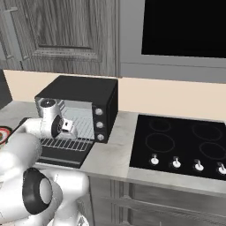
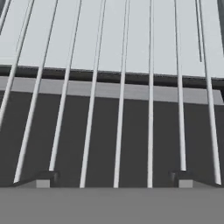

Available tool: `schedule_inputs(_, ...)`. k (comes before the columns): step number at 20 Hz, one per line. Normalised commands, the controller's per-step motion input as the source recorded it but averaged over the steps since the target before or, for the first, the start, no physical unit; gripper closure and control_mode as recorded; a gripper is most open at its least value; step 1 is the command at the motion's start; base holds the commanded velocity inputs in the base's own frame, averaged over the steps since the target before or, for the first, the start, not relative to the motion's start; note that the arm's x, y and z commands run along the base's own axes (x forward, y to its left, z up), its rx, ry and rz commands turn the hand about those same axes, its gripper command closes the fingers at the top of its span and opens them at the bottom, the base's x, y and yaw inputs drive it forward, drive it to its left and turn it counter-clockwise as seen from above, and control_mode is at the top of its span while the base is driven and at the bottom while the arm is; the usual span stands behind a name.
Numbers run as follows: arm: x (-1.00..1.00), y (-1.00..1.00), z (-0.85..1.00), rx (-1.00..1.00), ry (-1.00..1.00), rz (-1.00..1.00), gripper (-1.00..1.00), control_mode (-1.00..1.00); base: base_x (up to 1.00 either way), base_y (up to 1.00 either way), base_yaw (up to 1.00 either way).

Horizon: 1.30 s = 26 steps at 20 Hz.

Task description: Pick up the bagel from the plate, place it on the toaster oven rack, close the door, and set the timer.

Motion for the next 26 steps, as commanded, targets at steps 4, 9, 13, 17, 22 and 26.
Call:
schedule_inputs(4,-1.0,-0.01,-0.09,0.05,-0.11,0.0,-1.0,-1.0,0.0,0.0,0.0)
schedule_inputs(9,-1.0,0.0,0.7,0.06,-0.04,0.0,-1.0,-1.0,0.0,0.0,0.0)
schedule_inputs(13,-0.92,0.0,0.85,0.04,0.0,0.0,-1.0,-1.0,0.0,0.0,0.0)
schedule_inputs(17,-0.74,0.0,0.93,0.02,0.0,0.0,-1.0,-1.0,0.0,0.0,0.0)
schedule_inputs(22,-0.51,0.13,0.75,0.0,0.0,0.0,-1.0,-1.0,0.0,0.0,0.0)
schedule_inputs(26,-0.27,0.28,0.13,0.0,0.0,0.0,-1.0,-1.0,0.0,0.0,0.0)
